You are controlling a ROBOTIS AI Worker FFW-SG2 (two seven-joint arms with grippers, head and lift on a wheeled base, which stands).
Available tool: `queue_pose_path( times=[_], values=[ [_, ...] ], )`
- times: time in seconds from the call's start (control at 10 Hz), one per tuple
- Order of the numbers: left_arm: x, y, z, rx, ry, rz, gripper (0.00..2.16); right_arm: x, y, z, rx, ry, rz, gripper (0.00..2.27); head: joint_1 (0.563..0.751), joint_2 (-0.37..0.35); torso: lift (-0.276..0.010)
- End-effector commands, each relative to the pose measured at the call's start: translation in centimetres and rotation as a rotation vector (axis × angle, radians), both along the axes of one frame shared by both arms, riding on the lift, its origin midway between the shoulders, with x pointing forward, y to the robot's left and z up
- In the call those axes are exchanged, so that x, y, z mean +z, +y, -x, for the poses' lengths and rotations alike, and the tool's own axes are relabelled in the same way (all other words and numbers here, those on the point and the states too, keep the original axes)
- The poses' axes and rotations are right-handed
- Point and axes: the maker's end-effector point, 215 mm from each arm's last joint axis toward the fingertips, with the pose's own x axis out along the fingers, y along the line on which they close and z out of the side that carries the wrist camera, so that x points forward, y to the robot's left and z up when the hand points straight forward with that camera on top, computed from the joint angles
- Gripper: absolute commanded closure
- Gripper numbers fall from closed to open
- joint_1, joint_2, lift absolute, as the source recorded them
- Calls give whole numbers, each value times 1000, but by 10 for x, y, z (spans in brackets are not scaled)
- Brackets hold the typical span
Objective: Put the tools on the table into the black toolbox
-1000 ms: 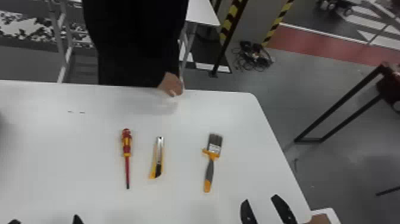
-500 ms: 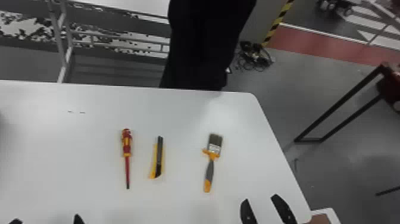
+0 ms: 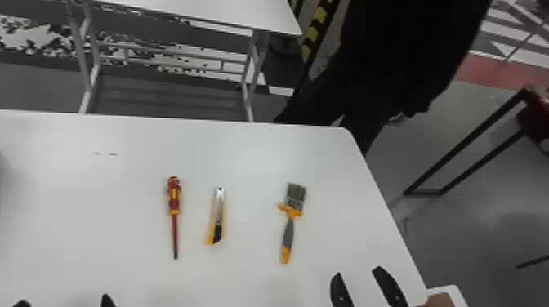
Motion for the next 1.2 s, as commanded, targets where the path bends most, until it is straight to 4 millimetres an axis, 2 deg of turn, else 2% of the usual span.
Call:
queue_pose_path(
  times=[0.0,0.8,0.9,1.0,1.1],
  values=[
    [0,0,0,-1,-1,1,49,0,0,0,0,0,0,60,695,-350,-75],
    [-2,0,1,0,3,0,49,4,-4,3,-8,-14,-6,60,695,-350,-75],
    [-2,0,1,0,5,0,49,11,-6,4,-13,-38,-1,63,695,-350,-75],
    [-2,1,1,1,5,1,49,38,-10,10,-21,-140,28,63,695,-350,-75],
    [-3,2,1,4,6,3,49,54,-12,14,-30,-192,49,66,695,-350,-75]
  ],
)
